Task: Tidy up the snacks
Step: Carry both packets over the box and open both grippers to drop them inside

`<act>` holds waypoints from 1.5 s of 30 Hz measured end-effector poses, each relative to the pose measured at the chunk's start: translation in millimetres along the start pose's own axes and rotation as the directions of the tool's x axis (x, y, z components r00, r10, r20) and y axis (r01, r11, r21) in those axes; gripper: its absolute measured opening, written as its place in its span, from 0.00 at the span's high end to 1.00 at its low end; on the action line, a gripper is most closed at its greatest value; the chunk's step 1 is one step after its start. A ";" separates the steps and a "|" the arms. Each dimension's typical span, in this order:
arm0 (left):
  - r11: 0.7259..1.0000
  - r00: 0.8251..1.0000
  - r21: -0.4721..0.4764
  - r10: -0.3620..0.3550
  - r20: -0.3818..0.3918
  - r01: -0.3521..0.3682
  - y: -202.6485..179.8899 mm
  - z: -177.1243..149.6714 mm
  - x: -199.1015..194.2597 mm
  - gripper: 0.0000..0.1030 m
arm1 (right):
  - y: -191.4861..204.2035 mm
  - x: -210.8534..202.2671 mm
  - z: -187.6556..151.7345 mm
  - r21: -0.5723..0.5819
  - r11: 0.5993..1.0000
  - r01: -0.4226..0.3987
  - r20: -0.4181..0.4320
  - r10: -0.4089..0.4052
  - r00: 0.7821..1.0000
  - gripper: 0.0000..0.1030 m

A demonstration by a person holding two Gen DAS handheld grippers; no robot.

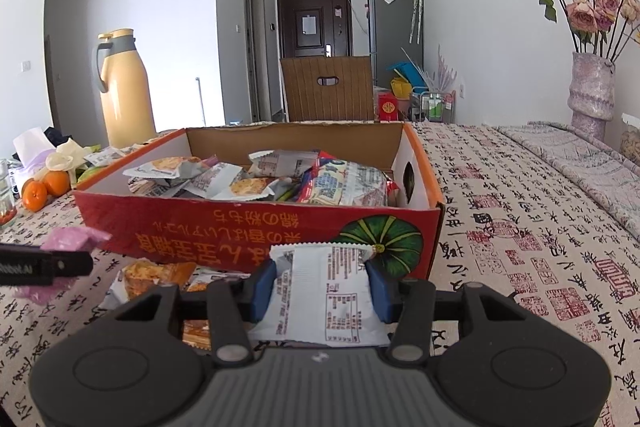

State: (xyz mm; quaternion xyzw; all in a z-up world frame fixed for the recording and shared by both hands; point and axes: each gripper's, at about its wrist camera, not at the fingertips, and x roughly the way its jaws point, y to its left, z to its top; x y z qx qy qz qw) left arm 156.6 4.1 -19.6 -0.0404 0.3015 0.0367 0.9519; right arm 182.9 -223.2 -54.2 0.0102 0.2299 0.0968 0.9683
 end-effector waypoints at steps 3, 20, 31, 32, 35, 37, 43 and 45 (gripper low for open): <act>1.000 0.999 0.002 -0.023 0.030 0.023 -2.8 5.5 -11.1 0.39 | 0.7 -8.2 5.2 -0.005 1.000 -0.008 0.026 0.008 1.000 0.53; 0.996 0.975 0.009 -0.088 0.202 0.088 -28.4 69.7 -30.7 0.39 | 5.6 -16.5 69.1 -0.019 1.000 -0.013 0.182 0.016 0.983 0.53; 0.996 0.966 0.013 -0.093 0.240 0.093 -42.9 105.0 -1.1 0.39 | 7.6 19.9 108.7 -0.018 1.000 -0.021 0.217 0.025 0.976 0.53; 0.996 0.966 0.011 -0.092 0.243 0.092 -43.5 108.6 2.9 0.39 | 7.5 24.7 111.6 -0.018 1.000 -0.019 0.218 0.023 0.976 0.53; 0.996 0.965 0.003 -0.088 0.248 0.090 -44.9 118.6 15.9 0.39 | 5.4 37.8 118.9 -0.001 1.000 -0.018 0.221 0.018 0.975 0.53; 0.996 0.964 -0.002 -0.082 0.252 0.086 -46.3 123.1 24.9 0.39 | 3.0 47.0 121.8 0.016 1.000 -0.021 0.218 0.017 0.976 0.53; 0.998 0.969 -0.026 -0.051 0.243 0.059 -44.9 123.1 57.7 0.39 | -4.9 78.1 113.6 0.050 0.998 -0.023 0.189 0.013 0.982 0.53; 0.998 0.970 -0.023 -0.049 0.240 0.056 -43.1 118.5 69.6 0.39 | -8.4 84.8 108.3 0.064 0.997 -0.038 0.173 0.027 0.985 0.53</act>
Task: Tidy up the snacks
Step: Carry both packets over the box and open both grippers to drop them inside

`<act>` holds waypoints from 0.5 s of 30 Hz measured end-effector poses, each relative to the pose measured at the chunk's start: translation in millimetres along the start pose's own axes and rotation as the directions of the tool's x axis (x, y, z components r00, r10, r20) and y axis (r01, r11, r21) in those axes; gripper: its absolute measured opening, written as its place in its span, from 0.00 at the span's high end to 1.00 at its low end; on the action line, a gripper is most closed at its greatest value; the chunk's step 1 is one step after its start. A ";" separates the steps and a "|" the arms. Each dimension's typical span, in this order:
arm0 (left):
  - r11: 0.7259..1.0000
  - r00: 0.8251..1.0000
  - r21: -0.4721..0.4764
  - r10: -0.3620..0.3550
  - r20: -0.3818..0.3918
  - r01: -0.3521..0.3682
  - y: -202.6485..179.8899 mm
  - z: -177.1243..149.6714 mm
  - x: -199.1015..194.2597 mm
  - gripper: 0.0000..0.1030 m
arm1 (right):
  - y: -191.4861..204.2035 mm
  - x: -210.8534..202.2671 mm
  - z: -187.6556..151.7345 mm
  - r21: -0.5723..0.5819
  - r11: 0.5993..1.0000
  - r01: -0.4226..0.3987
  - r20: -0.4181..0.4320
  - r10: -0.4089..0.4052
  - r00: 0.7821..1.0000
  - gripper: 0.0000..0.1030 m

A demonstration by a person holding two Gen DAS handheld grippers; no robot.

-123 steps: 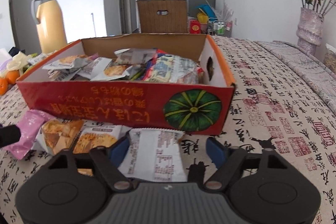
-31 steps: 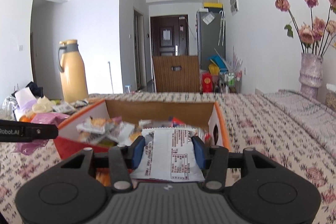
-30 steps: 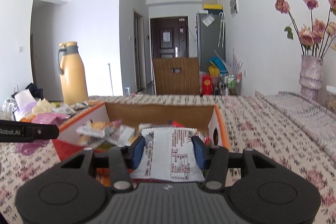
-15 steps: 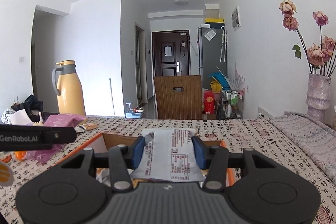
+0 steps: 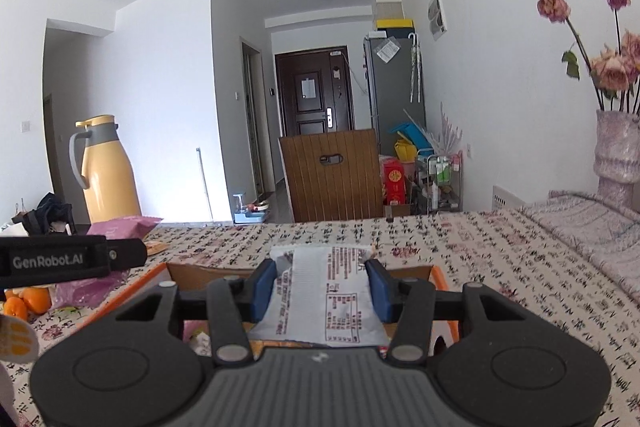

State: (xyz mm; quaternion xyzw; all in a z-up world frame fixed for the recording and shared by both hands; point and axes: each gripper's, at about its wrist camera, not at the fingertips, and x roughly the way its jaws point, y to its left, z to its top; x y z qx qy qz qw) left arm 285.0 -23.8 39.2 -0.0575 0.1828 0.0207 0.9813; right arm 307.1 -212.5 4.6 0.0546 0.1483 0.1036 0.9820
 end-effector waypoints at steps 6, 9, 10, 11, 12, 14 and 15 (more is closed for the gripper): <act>1.000 0.999 -0.014 -0.012 -0.048 0.011 11.6 -15.3 21.4 0.39 | 3.4 2.2 -9.4 -0.022 1.000 -0.021 -0.015 0.021 1.000 0.53; 1.000 0.999 -0.017 -0.011 -0.044 0.010 14.4 -18.6 20.8 0.39 | 4.0 5.5 -14.4 -0.033 0.999 -0.010 -0.039 0.008 0.999 0.53; 1.000 0.999 -0.018 -0.015 -0.041 0.014 15.0 -19.3 20.0 0.39 | 4.0 6.1 -14.5 -0.032 0.999 -0.008 -0.041 0.007 0.999 0.53; 1.000 0.999 -0.018 -0.014 -0.037 0.014 14.9 -19.1 19.1 0.39 | 3.9 5.3 -14.8 -0.032 0.999 -0.008 -0.038 0.007 0.999 0.53; 1.000 0.999 -0.015 -0.014 -0.032 0.013 14.0 -18.6 17.6 0.39 | 3.8 4.4 -14.4 -0.031 1.000 -0.008 -0.034 0.007 0.999 0.53; 1.000 1.000 -0.018 -0.015 -0.020 0.014 14.1 -18.6 15.4 0.39 | 3.8 3.0 -14.3 -0.027 1.000 -0.005 -0.029 0.004 1.000 0.52; 1.000 1.000 -0.021 -0.011 -0.017 0.010 13.5 -18.9 13.6 0.39 | 3.1 3.3 -14.7 -0.025 1.000 -0.003 -0.031 0.002 1.000 0.52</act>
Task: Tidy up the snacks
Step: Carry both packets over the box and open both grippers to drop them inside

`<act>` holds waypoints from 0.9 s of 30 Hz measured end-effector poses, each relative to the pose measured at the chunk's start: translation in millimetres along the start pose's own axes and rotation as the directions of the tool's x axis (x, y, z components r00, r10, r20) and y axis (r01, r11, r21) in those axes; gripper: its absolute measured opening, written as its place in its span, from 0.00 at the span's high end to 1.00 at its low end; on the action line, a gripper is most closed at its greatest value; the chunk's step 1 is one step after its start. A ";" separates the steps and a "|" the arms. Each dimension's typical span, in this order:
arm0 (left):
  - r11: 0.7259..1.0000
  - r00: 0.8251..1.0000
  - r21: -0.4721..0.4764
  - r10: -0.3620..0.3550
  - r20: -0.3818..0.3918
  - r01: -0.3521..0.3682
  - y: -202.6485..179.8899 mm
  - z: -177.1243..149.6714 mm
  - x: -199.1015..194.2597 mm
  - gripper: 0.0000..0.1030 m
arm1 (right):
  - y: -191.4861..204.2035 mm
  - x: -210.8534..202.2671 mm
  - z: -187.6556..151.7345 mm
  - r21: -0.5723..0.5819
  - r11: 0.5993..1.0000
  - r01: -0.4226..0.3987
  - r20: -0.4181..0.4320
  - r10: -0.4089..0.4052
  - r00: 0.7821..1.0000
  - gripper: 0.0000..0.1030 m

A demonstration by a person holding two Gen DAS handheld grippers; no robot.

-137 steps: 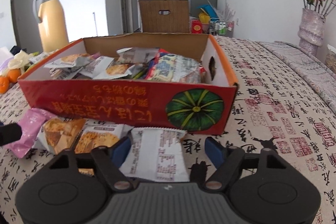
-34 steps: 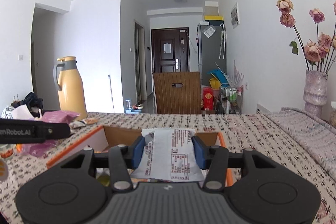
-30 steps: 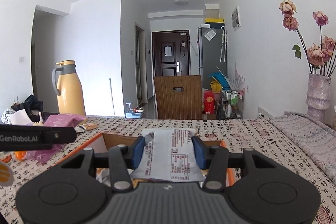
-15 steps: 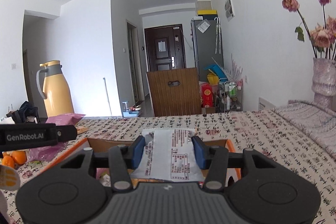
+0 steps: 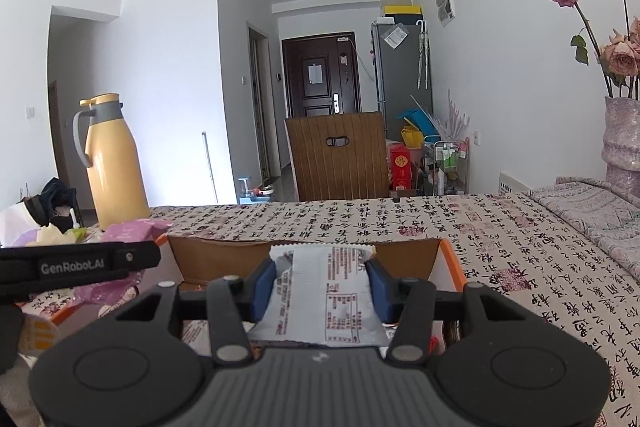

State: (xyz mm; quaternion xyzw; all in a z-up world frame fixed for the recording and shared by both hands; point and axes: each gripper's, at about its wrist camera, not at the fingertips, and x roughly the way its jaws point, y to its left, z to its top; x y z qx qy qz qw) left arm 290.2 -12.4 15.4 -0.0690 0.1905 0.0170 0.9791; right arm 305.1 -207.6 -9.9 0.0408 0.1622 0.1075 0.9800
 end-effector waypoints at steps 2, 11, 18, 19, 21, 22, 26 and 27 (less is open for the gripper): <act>1.000 1.000 -0.014 0.021 0.014 -0.021 1.3 -0.2 -1.7 0.33 | -0.9 1.3 -0.5 0.007 1.000 -0.001 -0.015 0.001 1.000 0.47; 0.996 0.996 -0.064 0.065 0.054 -0.062 9.4 2.2 -7.8 0.00 | -10.4 2.3 -2.6 0.050 0.998 0.024 -0.025 -0.023 0.999 0.00; 0.996 0.997 -0.069 0.067 0.048 -0.064 10.5 1.7 -7.3 0.00 | -11.1 5.0 -3.3 0.051 0.998 0.029 -0.034 -0.028 0.999 0.00; 0.996 0.997 -0.071 0.067 0.049 -0.063 10.3 1.5 -7.7 0.00 | -10.9 5.8 -3.0 0.051 0.998 0.030 -0.036 -0.028 0.999 0.00; 0.996 0.997 -0.069 0.065 0.049 -0.062 9.1 1.4 -8.1 0.00 | -11.0 6.7 -3.5 0.052 0.998 0.031 -0.041 -0.029 0.999 0.00; 0.996 0.997 -0.069 0.065 0.049 -0.062 9.0 1.6 -7.8 0.00 | -11.2 7.1 -3.6 0.052 0.998 0.033 -0.042 -0.031 0.999 0.00; 0.995 0.997 -0.080 0.059 0.048 -0.055 6.8 4.5 -7.6 0.00 | -12.8 10.7 -1.8 0.050 0.998 0.041 -0.044 -0.038 0.998 0.00; 0.995 0.997 -0.083 0.059 0.051 -0.055 5.9 5.9 -8.6 0.00 | -13.9 11.5 -1.1 0.052 0.998 0.045 -0.044 -0.043 0.998 0.00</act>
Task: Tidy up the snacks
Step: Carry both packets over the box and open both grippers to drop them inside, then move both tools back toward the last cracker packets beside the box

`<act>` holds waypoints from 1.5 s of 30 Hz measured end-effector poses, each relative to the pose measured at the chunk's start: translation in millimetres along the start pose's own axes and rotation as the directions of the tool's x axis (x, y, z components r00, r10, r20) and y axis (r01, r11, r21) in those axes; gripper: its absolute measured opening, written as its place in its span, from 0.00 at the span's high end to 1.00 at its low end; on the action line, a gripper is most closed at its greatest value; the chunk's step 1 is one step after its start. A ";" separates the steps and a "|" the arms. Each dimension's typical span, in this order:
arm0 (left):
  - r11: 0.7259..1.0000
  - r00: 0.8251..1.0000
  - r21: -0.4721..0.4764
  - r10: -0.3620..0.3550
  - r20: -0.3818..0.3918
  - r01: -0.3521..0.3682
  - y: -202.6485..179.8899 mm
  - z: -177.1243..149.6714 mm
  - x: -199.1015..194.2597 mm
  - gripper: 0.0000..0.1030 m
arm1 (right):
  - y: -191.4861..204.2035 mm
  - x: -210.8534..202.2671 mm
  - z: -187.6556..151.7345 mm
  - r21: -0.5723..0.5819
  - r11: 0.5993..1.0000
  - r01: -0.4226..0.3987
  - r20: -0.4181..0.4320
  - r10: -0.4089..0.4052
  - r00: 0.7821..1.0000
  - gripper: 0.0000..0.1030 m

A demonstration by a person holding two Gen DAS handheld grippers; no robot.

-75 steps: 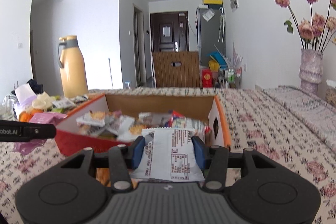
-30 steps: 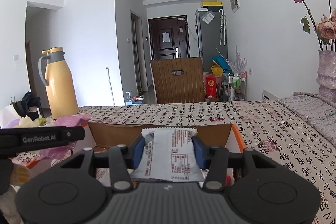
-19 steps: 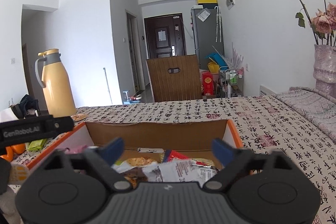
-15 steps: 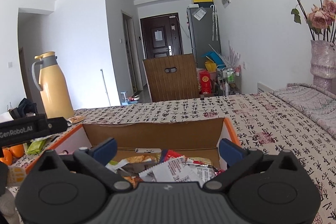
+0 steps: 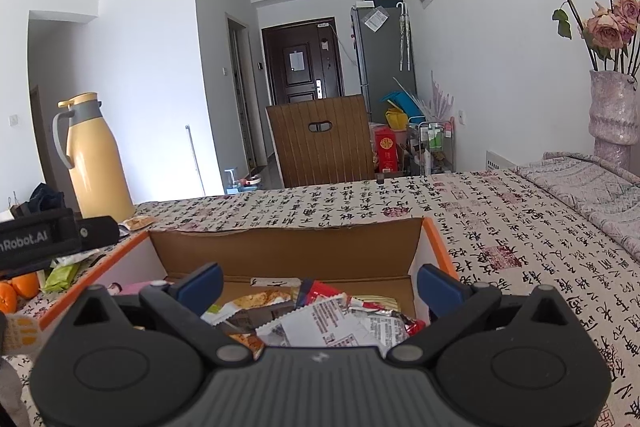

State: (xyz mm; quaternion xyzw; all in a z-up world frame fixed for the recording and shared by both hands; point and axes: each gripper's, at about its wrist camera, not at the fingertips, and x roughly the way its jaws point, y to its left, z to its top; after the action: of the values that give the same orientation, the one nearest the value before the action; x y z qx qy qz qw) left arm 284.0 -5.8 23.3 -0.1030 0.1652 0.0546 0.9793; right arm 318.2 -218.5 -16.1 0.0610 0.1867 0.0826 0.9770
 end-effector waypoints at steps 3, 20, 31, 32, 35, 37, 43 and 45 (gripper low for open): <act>1.000 1.000 -0.009 0.000 0.017 0.000 -3.2 5.8 -6.2 0.00 | -3.5 0.7 3.8 0.012 1.000 0.011 -0.003 -0.011 1.000 0.00; 1.000 0.999 0.019 -0.019 0.036 0.019 -1.1 13.2 -62.8 0.00 | 12.5 -57.1 8.3 -0.028 1.000 -0.011 0.018 0.011 1.000 0.00; 0.998 1.000 0.056 -0.016 -0.016 0.017 26.2 -13.5 -95.9 0.00 | 24.0 -88.5 -20.4 -0.041 0.999 -0.030 -0.038 0.028 0.999 0.00; 0.998 1.000 0.060 -0.015 -0.023 0.017 29.5 -17.1 -98.6 0.00 | 24.9 -90.6 -23.5 -0.042 0.999 -0.031 -0.045 0.029 0.999 0.00; 0.997 0.999 0.075 -0.014 -0.050 0.017 38.3 -28.0 -104.5 0.00 | 28.2 -95.7 -33.2 -0.049 0.998 -0.037 -0.070 0.033 0.997 0.00; 0.996 0.998 0.088 -0.012 -0.069 0.018 44.6 -34.5 -105.7 0.00 | 29.9 -97.2 -40.2 -0.056 0.998 -0.037 -0.092 0.032 0.995 0.00; 0.993 0.990 0.113 -0.002 -0.139 0.018 63.4 -57.8 -107.7 0.00 | 31.0 -94.0 -62.0 -0.062 0.998 -0.029 -0.170 0.018 0.985 0.00; 0.993 0.987 0.120 0.005 -0.163 0.014 69.5 -65.1 -106.9 0.00 | 31.4 -89.9 -68.8 -0.065 0.998 -0.022 -0.207 0.008 0.978 0.00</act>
State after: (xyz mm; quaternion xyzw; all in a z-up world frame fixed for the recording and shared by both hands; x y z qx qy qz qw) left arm 153.4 39.7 -13.8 -0.0482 0.2475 0.0337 0.9671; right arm 205.7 -198.2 -43.1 0.0206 0.2838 0.1022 0.9532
